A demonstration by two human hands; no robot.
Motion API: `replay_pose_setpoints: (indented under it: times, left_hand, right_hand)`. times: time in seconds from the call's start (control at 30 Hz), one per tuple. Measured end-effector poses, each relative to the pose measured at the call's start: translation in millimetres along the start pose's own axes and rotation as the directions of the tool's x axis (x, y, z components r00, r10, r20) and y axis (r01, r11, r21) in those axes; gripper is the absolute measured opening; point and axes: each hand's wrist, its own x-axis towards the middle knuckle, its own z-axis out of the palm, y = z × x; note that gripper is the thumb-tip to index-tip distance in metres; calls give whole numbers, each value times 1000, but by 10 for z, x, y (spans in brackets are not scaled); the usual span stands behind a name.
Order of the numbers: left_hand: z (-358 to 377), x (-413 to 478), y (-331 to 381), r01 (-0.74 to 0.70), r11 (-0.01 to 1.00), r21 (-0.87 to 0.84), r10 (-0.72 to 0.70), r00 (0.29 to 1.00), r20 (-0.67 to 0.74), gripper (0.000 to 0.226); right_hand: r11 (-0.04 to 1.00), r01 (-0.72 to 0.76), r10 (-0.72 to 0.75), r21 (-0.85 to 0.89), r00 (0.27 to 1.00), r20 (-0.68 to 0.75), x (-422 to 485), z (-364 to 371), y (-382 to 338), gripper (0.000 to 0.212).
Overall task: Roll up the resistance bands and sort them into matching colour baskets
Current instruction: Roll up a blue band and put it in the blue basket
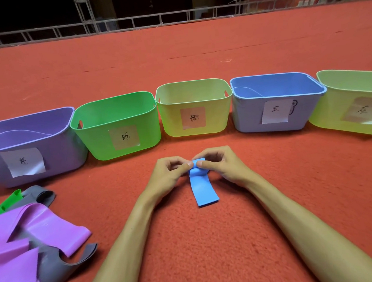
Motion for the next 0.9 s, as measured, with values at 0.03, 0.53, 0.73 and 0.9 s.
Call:
replay_pose_setpoints:
  times: [0.03,0.53,0.73,0.9]
  left_hand:
    - [-12,-7,9,0,1000,-2,0,1000,-4,9]
    - [-41,-31,38,-86,996,1,86,996,6,25]
    - [-2,-11,28,-32,999,-13,32,999,2,23]
    - [-15,-19,14,-12,1000,20,12,1000,20,9]
  right_hand:
    - [1000,-4,4,3,1000,-2,2,2,1,14]
    - [998,-60,60,9,998,0,15,8,19,7]
    - [1000,-8,8,22,1000,-5,11,-9,6,13]
    - [999,-8,8,38,1000,3,4,-14,19,18]
